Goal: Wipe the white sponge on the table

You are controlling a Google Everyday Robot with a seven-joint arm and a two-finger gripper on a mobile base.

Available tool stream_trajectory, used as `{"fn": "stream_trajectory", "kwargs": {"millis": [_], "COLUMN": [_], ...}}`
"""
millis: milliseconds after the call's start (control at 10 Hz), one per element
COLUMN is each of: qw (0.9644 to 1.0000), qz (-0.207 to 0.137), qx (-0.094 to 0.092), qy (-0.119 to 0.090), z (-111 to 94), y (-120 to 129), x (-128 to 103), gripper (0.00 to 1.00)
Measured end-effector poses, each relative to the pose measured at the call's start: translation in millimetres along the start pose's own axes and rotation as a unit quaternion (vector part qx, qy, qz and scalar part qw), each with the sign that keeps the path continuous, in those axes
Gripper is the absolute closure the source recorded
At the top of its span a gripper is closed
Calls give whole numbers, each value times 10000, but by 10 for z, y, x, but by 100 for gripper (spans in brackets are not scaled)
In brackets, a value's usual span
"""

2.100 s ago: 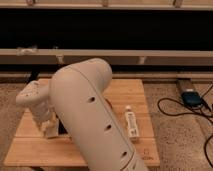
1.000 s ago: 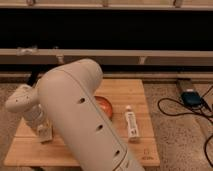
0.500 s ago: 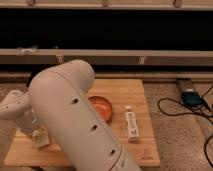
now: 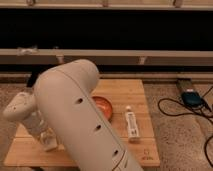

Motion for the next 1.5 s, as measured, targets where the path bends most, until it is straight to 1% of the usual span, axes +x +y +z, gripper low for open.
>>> {"fn": "stream_trajectory", "kwargs": {"millis": [200, 300, 400, 500, 700, 1000, 1100, 1200, 1300, 1400, 1500], "qw": [10000, 9999, 9993, 9986, 9988, 9985, 9976, 9963, 9939, 9927, 9917], "qz": [17, 99, 346, 509, 472, 508, 624, 748, 920, 983, 1017], "qx": [-6, -49, -130, -142, -127, -176, -308, -421, -584, -669, -742], "qy": [5, 14, 54, 64, 53, 39, 3, -80, -156, -215, -257], "z": [-1, 6, 31, 46, 44, 40, 19, -11, -66, -104, -142], "y": [-14, -60, -175, -311, -283, -294, -332, -413, -567, -673, -713], "x": [0, 4, 33, 31, 29, 18, -6, -69, -167, -259, -319], "gripper": [100, 100, 100, 100, 100, 100, 100, 100, 100, 100, 100]}}
